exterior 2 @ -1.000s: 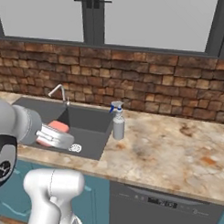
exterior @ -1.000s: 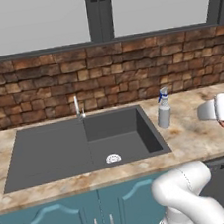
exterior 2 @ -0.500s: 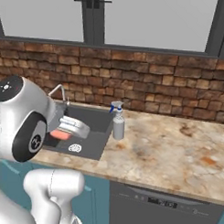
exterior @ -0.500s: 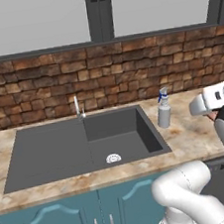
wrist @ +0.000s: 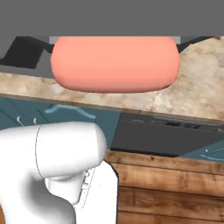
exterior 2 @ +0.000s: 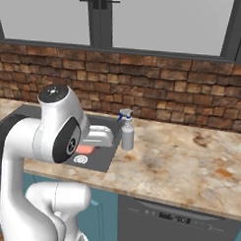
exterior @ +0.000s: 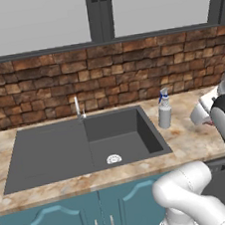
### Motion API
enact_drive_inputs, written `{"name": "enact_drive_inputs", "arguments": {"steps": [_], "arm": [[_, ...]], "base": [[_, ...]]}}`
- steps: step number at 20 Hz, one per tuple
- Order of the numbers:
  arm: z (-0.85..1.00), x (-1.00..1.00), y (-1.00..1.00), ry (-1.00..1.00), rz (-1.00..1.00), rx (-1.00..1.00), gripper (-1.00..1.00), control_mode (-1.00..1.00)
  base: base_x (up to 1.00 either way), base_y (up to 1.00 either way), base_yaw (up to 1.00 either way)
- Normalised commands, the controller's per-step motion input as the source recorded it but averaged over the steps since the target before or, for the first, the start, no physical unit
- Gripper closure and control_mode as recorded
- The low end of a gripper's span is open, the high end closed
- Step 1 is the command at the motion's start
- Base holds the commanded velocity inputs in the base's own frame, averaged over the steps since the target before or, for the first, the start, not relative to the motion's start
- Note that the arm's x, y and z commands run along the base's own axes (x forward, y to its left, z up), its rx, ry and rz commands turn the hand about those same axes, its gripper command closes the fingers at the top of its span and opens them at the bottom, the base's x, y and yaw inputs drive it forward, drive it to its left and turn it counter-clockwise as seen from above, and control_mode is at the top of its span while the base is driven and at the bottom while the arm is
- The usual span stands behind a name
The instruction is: Locate and retrieve the spray and bar soap from the cabinet. Place them next to the sink.
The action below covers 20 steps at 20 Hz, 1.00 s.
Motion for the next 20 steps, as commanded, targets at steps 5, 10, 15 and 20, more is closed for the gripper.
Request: {"name": "enact_drive_inputs", "arguments": {"steps": [5, 10, 15, 20], "arm": [[-0.4, 0.01, -0.14, 0.01, 0.33, -0.02, 1.0, -1.0], [-0.25, 0.21, 0.0, 0.18, 0.08, -0.04, 1.0, -1.0], [-0.23, 0.33, 0.0, 0.13, 0.0, 0.0, 1.0, -1.0], [-0.27, 0.4, 0.0, 0.02, 0.03, 0.0, 1.0, -1.0]], "base": [[0.0, 0.0, 0.0], [0.0, 0.0, 0.0], [0.0, 0.0, 0.0], [0.0, 0.0, 0.0]]}}
